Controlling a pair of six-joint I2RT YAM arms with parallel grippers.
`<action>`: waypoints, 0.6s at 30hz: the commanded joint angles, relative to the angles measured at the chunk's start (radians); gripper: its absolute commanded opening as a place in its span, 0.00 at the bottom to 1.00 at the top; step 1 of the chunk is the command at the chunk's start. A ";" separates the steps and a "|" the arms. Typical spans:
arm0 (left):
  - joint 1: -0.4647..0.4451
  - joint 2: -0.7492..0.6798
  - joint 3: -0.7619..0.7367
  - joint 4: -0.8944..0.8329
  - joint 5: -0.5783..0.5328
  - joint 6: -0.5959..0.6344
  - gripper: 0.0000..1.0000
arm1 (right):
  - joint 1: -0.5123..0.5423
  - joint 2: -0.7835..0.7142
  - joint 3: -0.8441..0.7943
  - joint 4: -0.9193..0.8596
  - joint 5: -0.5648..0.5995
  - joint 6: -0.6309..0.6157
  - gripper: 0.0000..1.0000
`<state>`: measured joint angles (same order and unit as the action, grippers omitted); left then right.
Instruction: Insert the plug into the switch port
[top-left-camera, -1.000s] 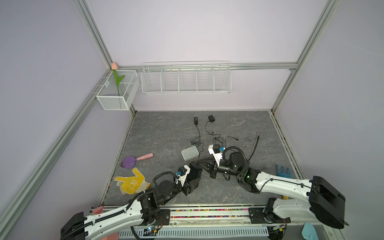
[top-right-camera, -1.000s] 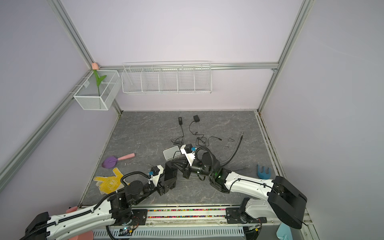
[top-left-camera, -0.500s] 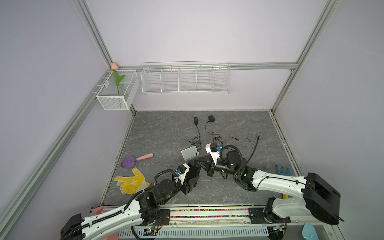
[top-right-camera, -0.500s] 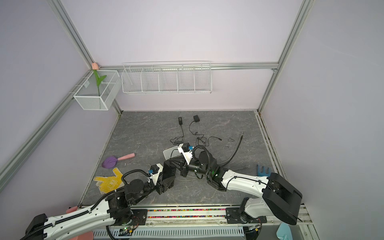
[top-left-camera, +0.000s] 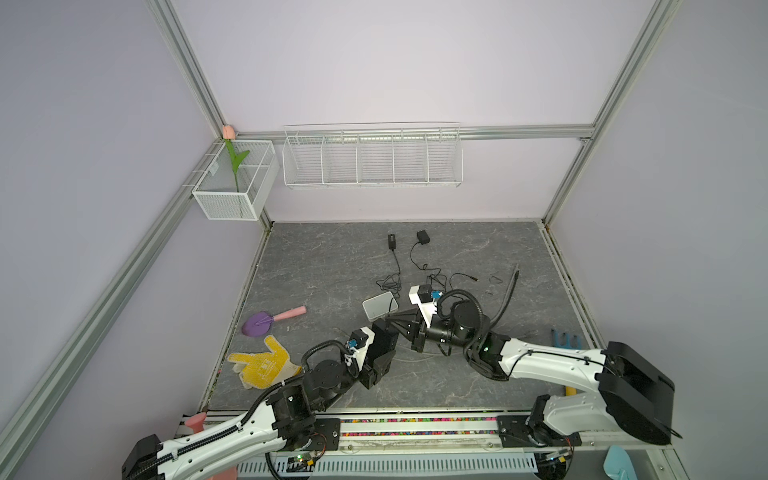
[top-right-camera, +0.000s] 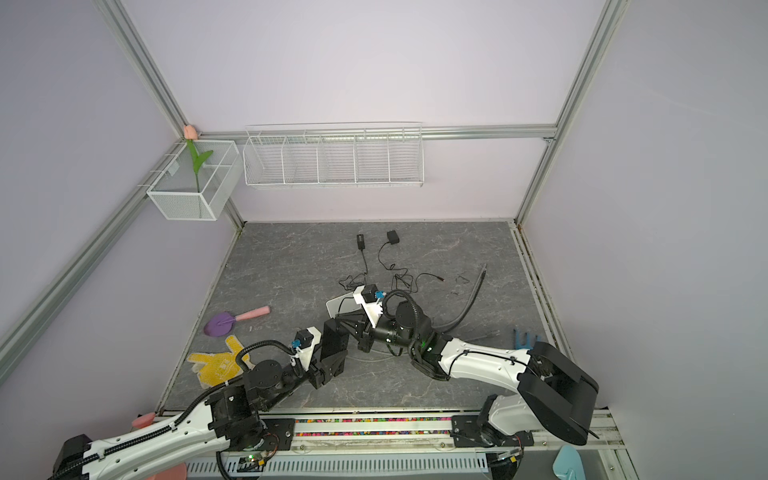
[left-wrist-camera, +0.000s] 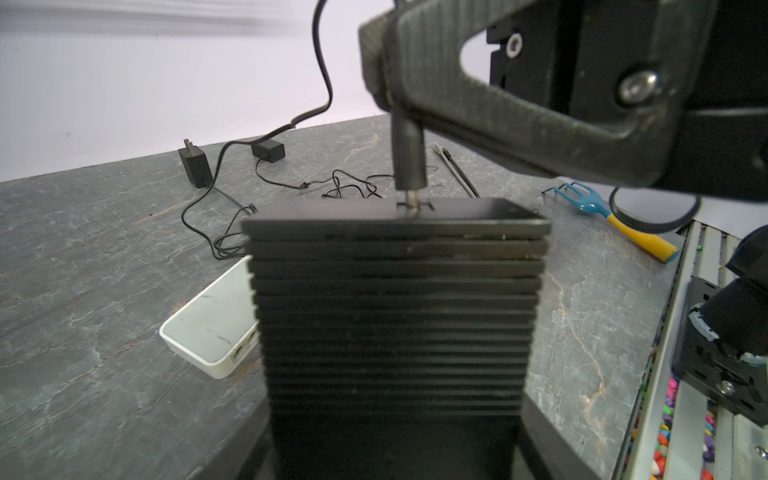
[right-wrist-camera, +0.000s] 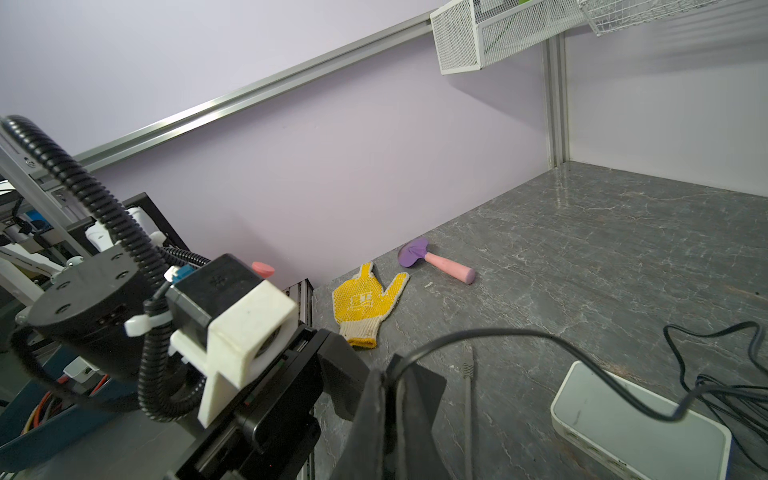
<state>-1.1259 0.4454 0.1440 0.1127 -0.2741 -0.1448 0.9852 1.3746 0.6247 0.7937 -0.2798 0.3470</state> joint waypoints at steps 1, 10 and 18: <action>-0.006 -0.070 0.117 0.320 0.019 0.046 0.00 | 0.013 0.081 -0.045 -0.251 -0.023 -0.004 0.07; -0.006 -0.119 0.148 0.285 0.030 0.082 0.00 | 0.013 0.089 -0.052 -0.249 -0.045 -0.007 0.07; -0.006 -0.151 0.206 0.223 0.121 0.103 0.00 | 0.013 0.105 -0.049 -0.278 -0.131 -0.054 0.07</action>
<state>-1.1240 0.3557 0.1841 -0.0311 -0.2607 -0.1032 0.9852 1.3933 0.6304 0.8318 -0.3393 0.3302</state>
